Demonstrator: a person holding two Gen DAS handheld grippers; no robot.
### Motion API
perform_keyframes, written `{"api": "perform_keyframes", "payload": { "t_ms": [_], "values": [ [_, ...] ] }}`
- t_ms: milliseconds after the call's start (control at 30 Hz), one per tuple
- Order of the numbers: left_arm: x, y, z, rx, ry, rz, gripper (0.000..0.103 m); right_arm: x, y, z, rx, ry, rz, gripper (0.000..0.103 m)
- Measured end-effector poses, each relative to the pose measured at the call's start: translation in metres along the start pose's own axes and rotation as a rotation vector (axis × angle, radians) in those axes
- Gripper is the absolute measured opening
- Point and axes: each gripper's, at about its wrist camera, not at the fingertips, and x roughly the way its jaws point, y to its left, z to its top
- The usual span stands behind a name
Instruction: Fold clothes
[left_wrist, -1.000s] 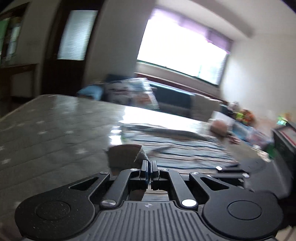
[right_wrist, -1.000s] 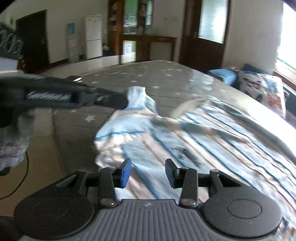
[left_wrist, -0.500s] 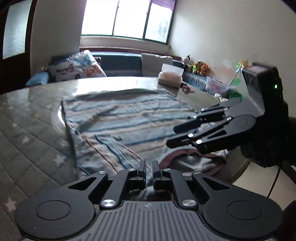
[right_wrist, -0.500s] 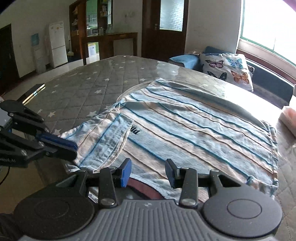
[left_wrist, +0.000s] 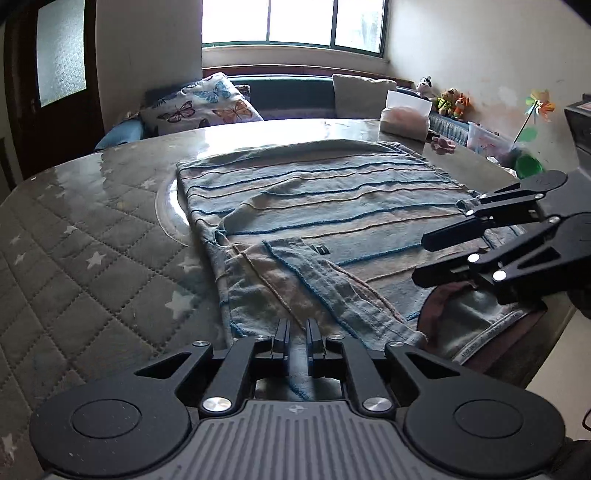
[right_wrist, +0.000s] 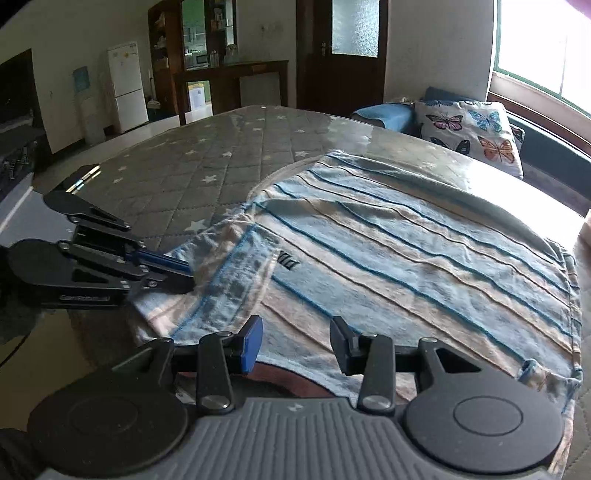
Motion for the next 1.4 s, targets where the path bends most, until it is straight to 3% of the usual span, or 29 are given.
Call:
{"api": "perform_keyframes", "payload": {
  "t_ms": [267,333,600,900,1067,1400],
  "values": [
    [0.004,0.014,0.042,0.004,-0.022,0.095,0.015,-0.006,-0.047,0.013,0.029,0.009,-0.069,0.040],
    [0.012,0.020,0.060,0.001,-0.026,0.127,0.021,-0.009,-0.063,0.020,0.033,0.002,-0.098,0.040],
    [0.065,0.033,0.135,0.060,-0.042,0.197,0.030,-0.005,-0.139,0.057,0.091,-0.018,-0.177,0.040],
    [0.155,0.042,0.202,0.044,0.014,0.177,0.034,0.059,-0.213,0.101,0.179,-0.021,-0.190,0.040],
    [0.196,0.043,0.229,0.023,0.005,0.162,0.034,0.100,-0.242,0.118,0.231,-0.031,-0.194,0.040],
    [0.250,0.038,0.241,0.014,0.043,0.111,0.034,0.151,-0.268,0.126,0.276,0.018,-0.151,0.040]
  ]
}}
